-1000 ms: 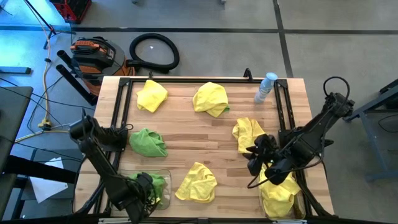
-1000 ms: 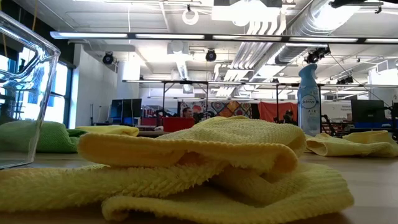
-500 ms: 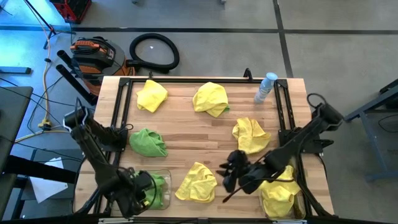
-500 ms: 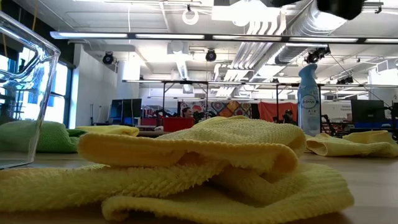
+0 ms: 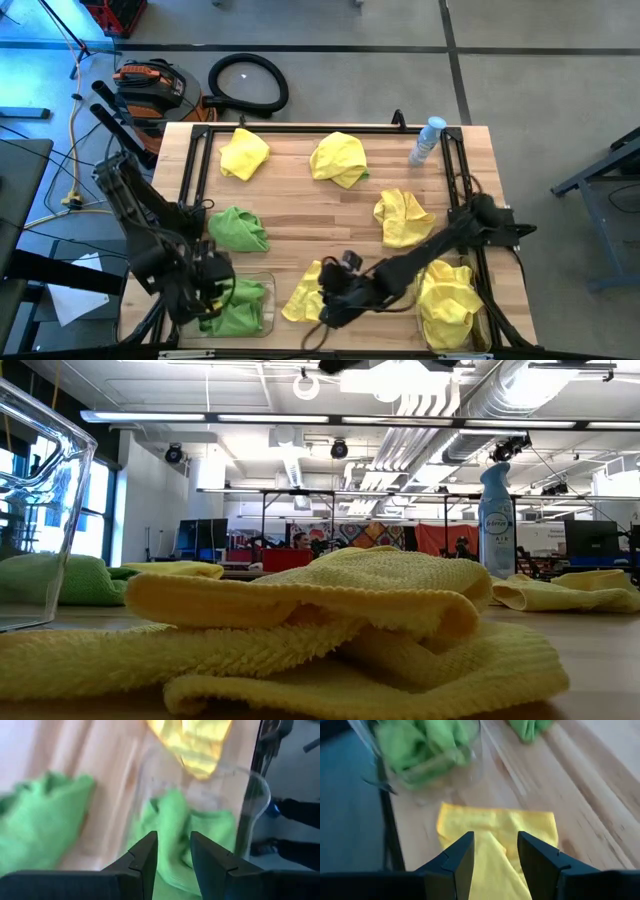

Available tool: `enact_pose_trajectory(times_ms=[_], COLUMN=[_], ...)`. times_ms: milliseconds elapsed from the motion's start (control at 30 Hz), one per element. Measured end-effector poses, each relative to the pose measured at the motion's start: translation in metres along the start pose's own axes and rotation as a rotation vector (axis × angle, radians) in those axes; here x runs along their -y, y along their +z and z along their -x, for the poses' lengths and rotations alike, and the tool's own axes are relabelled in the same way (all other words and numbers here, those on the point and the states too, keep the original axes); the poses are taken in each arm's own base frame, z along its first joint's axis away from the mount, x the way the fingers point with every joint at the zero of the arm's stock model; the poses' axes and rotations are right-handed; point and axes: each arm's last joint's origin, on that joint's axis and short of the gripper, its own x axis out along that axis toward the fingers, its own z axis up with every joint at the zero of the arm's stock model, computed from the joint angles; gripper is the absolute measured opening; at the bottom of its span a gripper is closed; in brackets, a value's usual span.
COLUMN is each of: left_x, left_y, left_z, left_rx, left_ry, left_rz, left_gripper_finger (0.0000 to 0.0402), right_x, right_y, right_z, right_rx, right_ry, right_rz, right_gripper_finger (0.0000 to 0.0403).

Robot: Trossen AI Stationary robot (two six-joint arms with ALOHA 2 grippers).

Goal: Sort microfiber towel by color & place in baskets
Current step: Put the bottom center yellow microfiber towel into the right transparent bin

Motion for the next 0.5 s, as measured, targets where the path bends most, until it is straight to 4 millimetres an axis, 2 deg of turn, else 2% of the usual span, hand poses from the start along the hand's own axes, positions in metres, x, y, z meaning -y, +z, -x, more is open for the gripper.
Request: enact_pose_trajectory(times_ms=[200, 500], left_x=[-0.018, -0.033], left_y=[0.008, 0.012], left_z=[0.023, 0.039], left_rx=[0.17, 0.29], left_ry=[0.0, 0.023], left_rz=[-0.099, -0.114], left_gripper_finger=[0.0095, 0.0092], right_x=[-0.003, 0.005], right_y=[0.008, -0.013], right_z=[-0.036, -0.089], right_rx=[-0.219, -0.414], right_ry=[-0.044, -0.138], right_rz=[0.019, -0.049], right_gripper_finger=[0.0144, 0.0158])
